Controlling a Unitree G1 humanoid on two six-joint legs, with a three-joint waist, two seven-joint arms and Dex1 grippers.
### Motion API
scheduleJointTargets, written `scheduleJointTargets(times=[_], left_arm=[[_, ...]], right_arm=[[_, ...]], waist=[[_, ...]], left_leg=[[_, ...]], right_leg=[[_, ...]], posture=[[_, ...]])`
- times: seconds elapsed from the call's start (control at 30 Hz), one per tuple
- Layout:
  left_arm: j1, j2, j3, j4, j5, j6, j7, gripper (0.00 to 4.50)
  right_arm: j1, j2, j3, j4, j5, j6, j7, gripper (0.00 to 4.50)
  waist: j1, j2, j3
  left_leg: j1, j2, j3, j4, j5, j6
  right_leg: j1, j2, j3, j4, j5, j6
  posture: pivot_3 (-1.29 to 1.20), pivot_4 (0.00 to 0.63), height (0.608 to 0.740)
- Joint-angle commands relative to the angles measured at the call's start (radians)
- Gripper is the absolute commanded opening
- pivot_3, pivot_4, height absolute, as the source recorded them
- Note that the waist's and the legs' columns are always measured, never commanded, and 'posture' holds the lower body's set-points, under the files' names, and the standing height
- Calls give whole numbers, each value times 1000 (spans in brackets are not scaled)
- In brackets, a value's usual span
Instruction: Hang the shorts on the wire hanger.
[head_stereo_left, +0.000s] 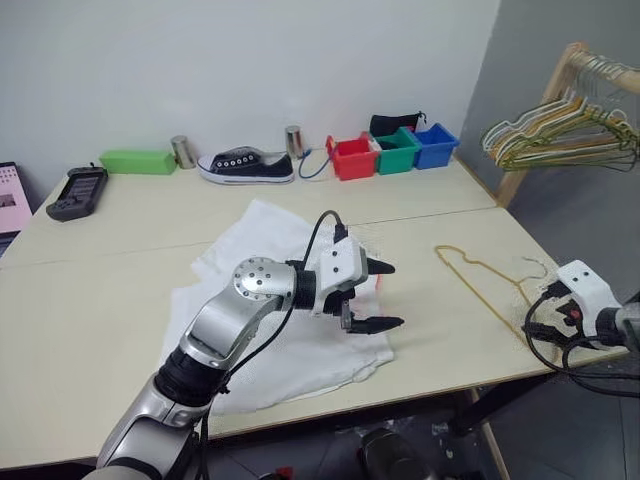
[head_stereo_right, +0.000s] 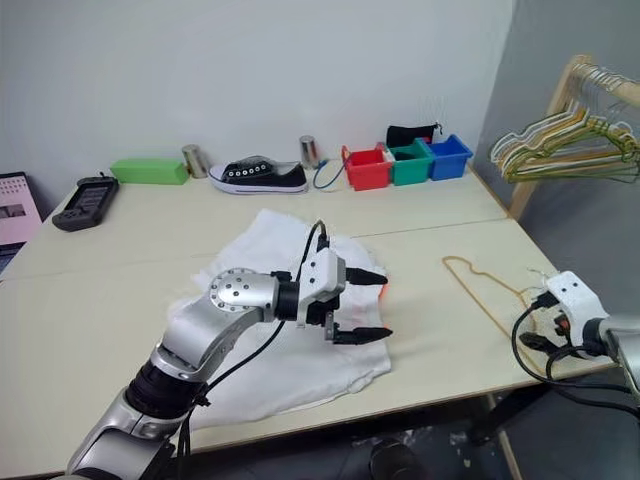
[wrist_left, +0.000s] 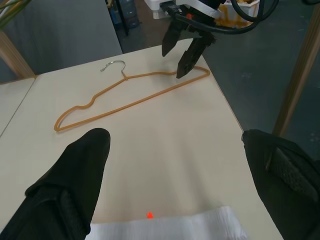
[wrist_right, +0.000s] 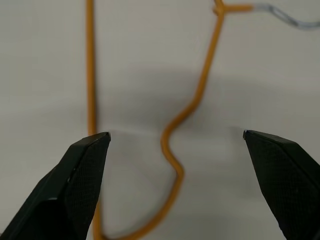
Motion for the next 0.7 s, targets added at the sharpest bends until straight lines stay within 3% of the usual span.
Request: scheduleJointTargets(times=[0.03,0.27,0.4,0.7], left_arm=[[-1,7,20,-51,1,6,14,4476],[2,18,25,-57,-4,22,17,4476],[6,23,28,-53,0,25,29,4500],[23,49,48,-80,-7,45,34,4500]], right_arm=[[-41,-14,14,73,12,-44,20,4500],[-88,-12,121,200,-15,-174,98,4500],[-118,-9,168,282,-34,-238,135,3877],[-100,-23,201,284,-30,-257,208,1897]], waist=[[-3,0,0],[-12,-5,3],[-17,-9,1],[-12,-14,-2]], left_leg=[[0,0,0,0,0,0],[8,0,-1,0,0,0],[9,0,-2,0,0,0],[9,0,-3,0,-2,-3]], right_leg=[[0,0,0,0,0,0],[10,0,-1,-4,-1,-1],[12,0,-1,-6,-1,-1],[13,0,-2,-7,-1,-1]], posture=[[-312,53,740],[-286,51,740],[-272,48,740],[-252,44,740]])
